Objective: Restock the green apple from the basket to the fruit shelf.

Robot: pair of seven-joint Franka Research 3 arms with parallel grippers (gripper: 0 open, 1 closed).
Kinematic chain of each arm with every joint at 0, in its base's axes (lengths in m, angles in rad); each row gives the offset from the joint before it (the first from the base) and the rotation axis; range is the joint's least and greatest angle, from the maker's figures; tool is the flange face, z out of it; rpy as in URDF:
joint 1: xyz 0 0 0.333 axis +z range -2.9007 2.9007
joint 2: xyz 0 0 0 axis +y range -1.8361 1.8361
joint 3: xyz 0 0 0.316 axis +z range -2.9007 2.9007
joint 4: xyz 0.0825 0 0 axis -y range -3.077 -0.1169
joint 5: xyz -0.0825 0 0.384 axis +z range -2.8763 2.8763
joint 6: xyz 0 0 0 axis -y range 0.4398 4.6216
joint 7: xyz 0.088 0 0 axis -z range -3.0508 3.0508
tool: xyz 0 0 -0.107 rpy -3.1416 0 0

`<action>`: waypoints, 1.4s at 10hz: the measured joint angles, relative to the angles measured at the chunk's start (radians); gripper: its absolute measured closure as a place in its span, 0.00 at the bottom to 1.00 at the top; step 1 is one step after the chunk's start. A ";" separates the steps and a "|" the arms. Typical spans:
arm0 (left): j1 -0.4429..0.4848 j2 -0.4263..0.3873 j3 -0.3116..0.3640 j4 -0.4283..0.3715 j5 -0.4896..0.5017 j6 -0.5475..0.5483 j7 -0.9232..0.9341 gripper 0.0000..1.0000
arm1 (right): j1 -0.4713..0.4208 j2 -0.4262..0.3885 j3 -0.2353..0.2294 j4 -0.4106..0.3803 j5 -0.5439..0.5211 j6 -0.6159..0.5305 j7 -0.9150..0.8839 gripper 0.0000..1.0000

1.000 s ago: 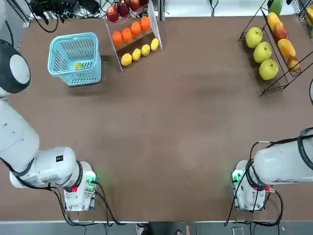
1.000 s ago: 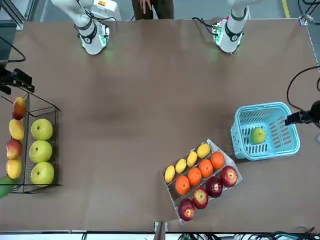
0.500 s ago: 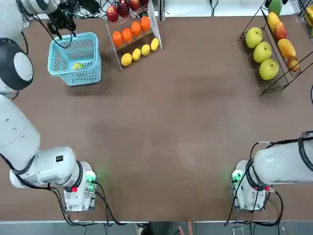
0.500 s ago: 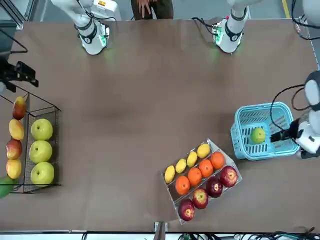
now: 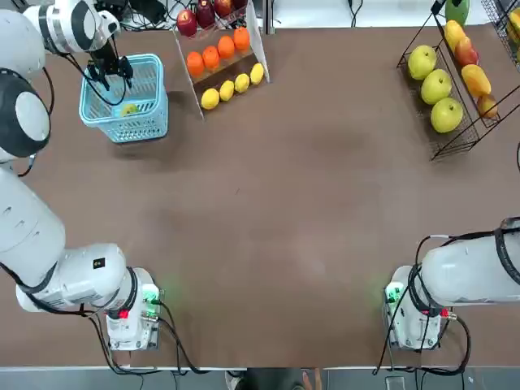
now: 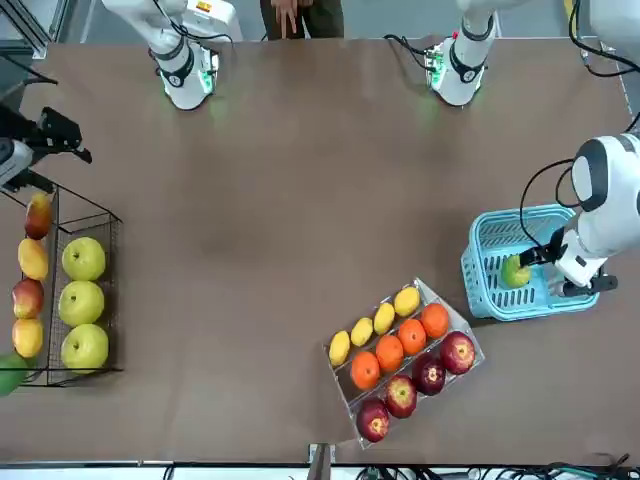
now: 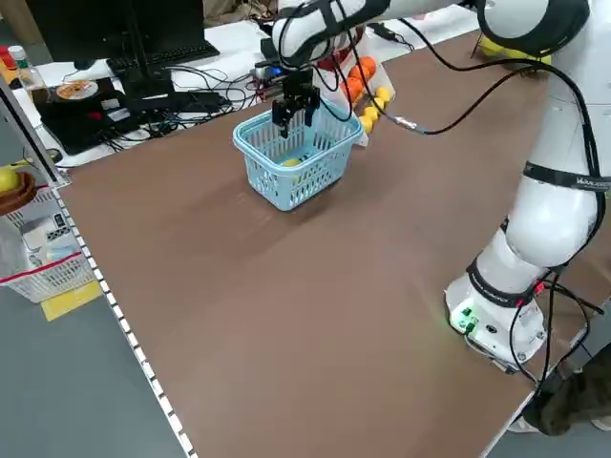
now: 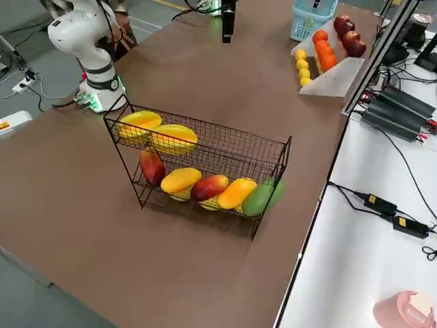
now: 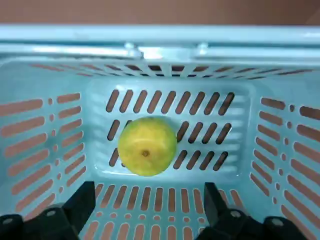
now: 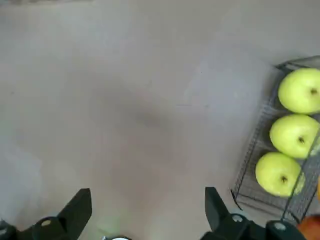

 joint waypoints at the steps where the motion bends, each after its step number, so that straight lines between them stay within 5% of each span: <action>1: 0.001 0.000 0.000 -0.026 0.000 0.020 0.000 0.04 | 0.000 0.000 -0.001 -0.005 0.040 0.005 -0.058 0.00; 5: 0.036 -0.001 0.001 -0.158 0.002 0.190 0.008 0.05 | -0.033 0.008 -0.008 -0.111 0.242 0.102 -0.484 0.00; 10: 0.040 0.006 0.001 -0.200 0.002 0.246 0.020 0.08 | -0.083 0.044 -0.014 -0.233 0.545 0.195 -0.973 0.00; 14: 0.041 0.040 0.001 -0.202 0.004 0.256 0.051 0.09 | -0.083 0.115 -0.012 -0.275 0.693 0.254 -1.089 0.00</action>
